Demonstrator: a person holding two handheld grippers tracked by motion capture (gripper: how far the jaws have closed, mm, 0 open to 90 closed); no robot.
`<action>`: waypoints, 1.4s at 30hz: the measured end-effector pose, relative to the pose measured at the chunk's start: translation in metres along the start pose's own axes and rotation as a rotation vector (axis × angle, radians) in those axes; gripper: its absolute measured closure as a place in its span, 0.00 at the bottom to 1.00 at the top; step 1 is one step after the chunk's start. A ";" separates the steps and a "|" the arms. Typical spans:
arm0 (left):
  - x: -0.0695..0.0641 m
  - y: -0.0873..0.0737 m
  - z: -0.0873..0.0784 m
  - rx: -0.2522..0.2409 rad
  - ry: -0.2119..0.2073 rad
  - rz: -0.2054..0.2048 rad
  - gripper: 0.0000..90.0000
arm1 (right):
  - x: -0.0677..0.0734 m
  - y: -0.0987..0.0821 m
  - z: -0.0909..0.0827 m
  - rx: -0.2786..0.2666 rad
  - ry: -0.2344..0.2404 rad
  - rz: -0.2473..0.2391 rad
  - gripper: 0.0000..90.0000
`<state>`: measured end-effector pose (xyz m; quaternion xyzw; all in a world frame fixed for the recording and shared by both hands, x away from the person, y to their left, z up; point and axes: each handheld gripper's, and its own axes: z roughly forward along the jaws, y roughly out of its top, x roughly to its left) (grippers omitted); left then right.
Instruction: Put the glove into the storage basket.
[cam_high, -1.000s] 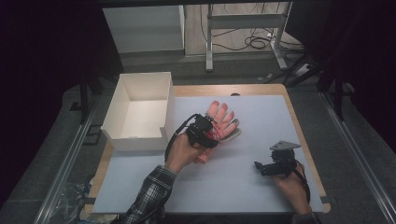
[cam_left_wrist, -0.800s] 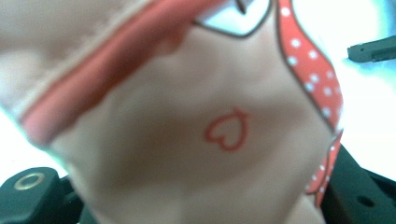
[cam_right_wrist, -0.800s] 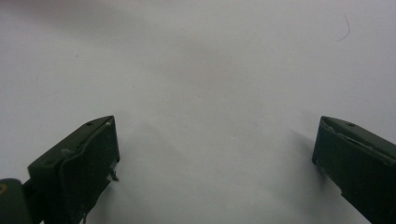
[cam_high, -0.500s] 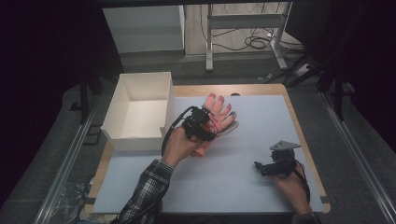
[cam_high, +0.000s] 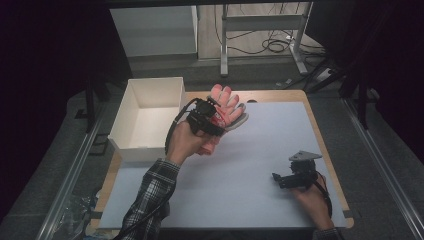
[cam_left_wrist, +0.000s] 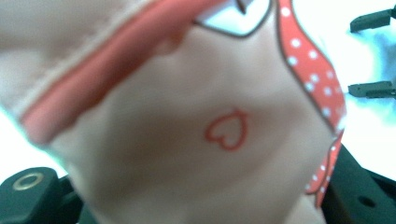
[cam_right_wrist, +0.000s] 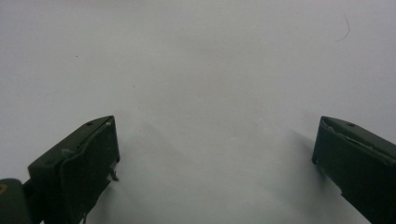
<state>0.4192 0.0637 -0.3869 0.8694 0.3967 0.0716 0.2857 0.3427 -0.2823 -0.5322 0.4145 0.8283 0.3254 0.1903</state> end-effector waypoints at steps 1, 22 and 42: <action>0.002 0.001 -0.002 0.000 0.004 -0.003 0.57 | 0.000 0.000 0.000 0.000 0.000 0.000 0.01; 0.054 0.010 -0.050 -0.033 0.123 -0.126 0.57 | 0.000 0.000 0.000 -0.001 0.000 -0.002 0.01; 0.116 -0.023 -0.078 -0.053 0.267 -0.317 0.55 | 0.000 0.000 0.000 -0.002 -0.001 -0.004 0.01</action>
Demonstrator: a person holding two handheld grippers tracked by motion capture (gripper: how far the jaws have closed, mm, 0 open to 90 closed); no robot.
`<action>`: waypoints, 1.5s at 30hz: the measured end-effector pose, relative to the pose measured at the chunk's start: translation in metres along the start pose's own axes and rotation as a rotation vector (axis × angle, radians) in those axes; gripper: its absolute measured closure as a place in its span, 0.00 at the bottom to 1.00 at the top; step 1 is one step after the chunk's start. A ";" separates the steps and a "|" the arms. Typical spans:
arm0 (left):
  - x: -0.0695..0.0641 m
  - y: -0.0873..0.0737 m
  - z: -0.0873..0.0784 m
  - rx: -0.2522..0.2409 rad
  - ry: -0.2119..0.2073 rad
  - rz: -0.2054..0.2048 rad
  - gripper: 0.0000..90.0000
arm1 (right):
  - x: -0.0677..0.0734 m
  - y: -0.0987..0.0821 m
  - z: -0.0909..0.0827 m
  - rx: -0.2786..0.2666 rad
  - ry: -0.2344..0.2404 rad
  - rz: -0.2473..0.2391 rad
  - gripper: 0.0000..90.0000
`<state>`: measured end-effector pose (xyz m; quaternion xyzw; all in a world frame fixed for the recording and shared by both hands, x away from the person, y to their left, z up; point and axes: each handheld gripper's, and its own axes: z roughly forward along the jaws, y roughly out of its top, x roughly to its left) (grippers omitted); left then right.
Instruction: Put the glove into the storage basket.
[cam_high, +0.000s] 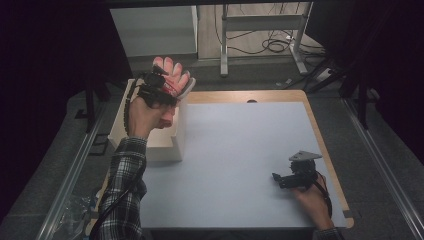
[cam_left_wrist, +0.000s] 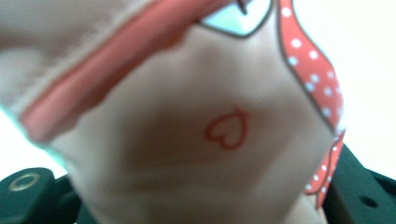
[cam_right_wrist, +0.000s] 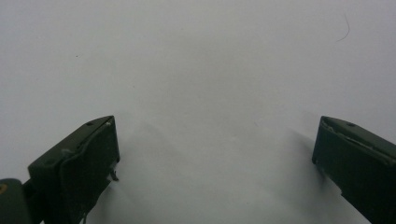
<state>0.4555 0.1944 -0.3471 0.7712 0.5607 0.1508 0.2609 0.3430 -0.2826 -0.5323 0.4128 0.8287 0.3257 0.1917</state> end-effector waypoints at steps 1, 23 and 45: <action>0.004 -0.001 0.001 0.001 0.007 -0.007 0.55 | 0.000 0.000 0.000 0.000 0.000 -0.001 0.01; 0.046 -0.029 0.056 0.021 0.081 -0.139 0.53 | 0.000 0.000 0.000 0.000 -0.001 0.000 0.01; 0.041 -0.041 0.127 0.143 0.096 -0.152 0.48 | 0.000 0.000 0.000 -0.001 -0.001 0.000 0.01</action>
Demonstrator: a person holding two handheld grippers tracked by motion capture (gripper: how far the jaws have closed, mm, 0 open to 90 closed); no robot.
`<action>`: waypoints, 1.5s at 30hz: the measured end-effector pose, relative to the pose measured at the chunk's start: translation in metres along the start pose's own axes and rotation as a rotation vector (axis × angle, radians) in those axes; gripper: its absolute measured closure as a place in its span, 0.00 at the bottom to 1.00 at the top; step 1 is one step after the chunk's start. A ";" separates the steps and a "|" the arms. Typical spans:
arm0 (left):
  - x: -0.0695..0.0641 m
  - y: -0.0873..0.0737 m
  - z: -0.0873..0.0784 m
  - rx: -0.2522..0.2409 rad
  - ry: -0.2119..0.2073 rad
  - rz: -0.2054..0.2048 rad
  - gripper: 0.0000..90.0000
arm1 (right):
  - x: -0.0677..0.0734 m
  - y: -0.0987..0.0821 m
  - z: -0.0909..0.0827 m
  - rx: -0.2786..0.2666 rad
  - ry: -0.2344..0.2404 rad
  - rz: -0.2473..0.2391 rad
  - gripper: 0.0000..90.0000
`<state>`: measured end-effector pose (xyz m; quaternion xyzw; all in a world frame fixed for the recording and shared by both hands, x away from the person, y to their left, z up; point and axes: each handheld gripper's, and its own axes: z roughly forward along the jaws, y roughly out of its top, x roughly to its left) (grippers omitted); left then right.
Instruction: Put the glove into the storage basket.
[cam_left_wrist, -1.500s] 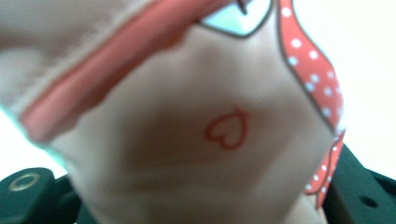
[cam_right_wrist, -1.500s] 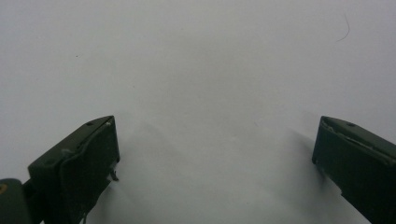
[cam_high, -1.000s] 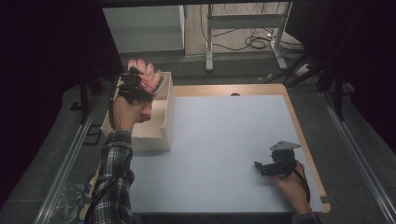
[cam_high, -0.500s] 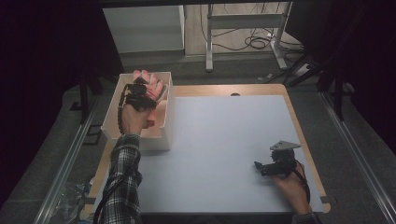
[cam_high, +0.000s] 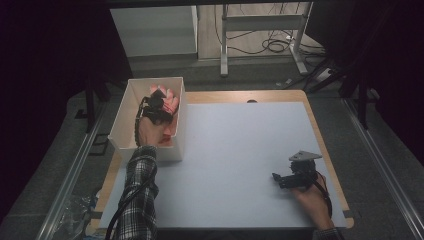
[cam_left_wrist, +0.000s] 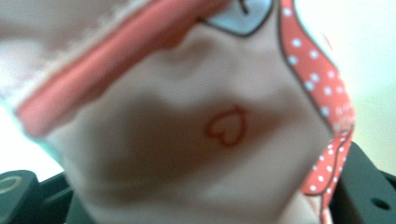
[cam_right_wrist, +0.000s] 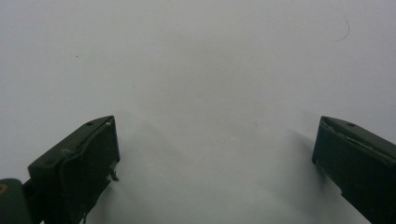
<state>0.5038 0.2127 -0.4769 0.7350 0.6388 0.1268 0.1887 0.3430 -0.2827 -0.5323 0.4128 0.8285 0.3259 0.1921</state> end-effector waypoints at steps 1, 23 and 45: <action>0.000 0.000 0.002 0.010 -0.002 0.001 0.47 | 0.000 0.000 0.000 0.000 0.000 0.000 0.01; -0.002 0.004 0.012 0.085 -0.048 0.003 0.13 | 0.000 0.000 0.000 0.000 0.000 -0.001 0.01; 0.004 0.001 -0.014 0.050 -0.076 0.008 0.08 | 0.000 0.000 0.000 0.000 0.000 0.000 0.01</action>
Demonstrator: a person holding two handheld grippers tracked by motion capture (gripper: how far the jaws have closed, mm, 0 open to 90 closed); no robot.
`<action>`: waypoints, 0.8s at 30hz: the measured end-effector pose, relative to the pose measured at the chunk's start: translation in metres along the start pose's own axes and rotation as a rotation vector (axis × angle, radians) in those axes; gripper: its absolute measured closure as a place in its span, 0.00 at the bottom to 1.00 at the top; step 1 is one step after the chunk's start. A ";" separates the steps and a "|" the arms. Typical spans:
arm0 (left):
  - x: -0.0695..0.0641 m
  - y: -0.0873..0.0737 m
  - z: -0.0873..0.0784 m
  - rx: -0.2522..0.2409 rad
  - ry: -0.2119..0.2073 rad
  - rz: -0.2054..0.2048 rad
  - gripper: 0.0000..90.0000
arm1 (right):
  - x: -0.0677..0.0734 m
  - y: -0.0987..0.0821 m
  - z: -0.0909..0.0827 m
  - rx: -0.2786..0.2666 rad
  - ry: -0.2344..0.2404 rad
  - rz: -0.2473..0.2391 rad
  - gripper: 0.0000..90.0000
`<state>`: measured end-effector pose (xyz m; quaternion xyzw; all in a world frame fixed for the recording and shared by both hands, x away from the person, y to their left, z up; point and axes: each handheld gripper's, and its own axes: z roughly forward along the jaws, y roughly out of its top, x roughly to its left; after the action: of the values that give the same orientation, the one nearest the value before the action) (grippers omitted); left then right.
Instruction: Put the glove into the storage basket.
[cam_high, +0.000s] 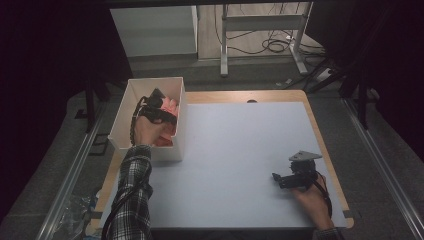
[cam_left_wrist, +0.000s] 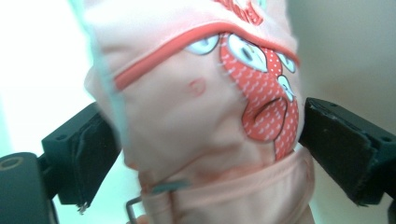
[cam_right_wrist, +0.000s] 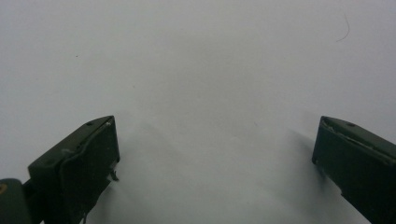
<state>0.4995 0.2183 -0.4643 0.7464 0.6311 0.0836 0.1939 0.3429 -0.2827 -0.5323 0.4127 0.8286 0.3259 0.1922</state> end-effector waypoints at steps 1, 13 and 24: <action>-0.001 0.000 -0.001 -0.007 0.003 -0.002 0.08 | 0.000 0.000 0.000 0.000 0.000 0.000 0.01; -0.003 0.001 -0.016 -0.038 0.031 0.030 0.07 | 0.000 0.000 0.000 0.000 0.000 0.000 0.01; -0.004 0.000 -0.032 -0.081 0.054 0.049 0.06 | 0.000 0.000 0.000 0.000 0.000 0.000 0.01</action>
<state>0.4870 0.2205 -0.4348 0.7506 0.6138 0.1340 0.2045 0.3429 -0.2827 -0.5323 0.4127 0.8286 0.3257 0.1924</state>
